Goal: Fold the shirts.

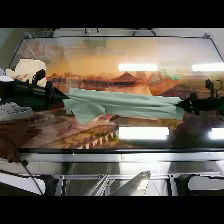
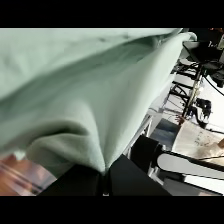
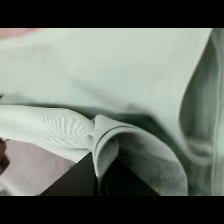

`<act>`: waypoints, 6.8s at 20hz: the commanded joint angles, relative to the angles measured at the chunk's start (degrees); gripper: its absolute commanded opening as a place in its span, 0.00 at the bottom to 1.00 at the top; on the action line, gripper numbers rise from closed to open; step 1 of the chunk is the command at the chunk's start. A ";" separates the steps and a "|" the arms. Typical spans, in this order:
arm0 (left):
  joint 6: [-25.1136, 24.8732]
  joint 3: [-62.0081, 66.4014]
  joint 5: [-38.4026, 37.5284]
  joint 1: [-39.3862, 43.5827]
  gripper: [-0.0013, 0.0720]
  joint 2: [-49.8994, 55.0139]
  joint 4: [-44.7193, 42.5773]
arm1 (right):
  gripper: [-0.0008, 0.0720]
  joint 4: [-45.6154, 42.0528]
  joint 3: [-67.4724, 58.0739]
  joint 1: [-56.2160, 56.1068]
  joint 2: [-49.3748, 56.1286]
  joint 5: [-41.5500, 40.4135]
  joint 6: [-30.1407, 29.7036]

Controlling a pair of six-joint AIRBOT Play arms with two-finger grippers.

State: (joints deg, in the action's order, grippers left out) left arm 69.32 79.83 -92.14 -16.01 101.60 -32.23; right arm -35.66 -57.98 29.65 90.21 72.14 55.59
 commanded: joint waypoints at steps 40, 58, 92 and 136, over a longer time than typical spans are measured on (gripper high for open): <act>3.15 24.37 21.88 41.35 0.04 21.57 1.29 | 0.04 -7.78 -28.46 9.94 5.57 15.69 8.48; -0.28 20.72 -2.40 19.63 0.04 -1.49 0.33 | 0.04 -21.51 -41.46 -29.70 3.89 1.68 37.79; -6.40 -20.02 3.21 2.60 0.04 -25.14 0.44 | 0.96 -6.82 -30.75 -12.00 25.94 9.27 10.38; -7.61 -19.91 3.72 2.67 0.04 -25.14 1.01 | 0.60 -19.37 14.64 47.52 -33.31 -14.82 26.88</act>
State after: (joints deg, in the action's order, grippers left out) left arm 61.84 59.83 -88.27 -13.37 76.51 -31.81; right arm -61.19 -37.50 78.65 57.45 51.90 84.68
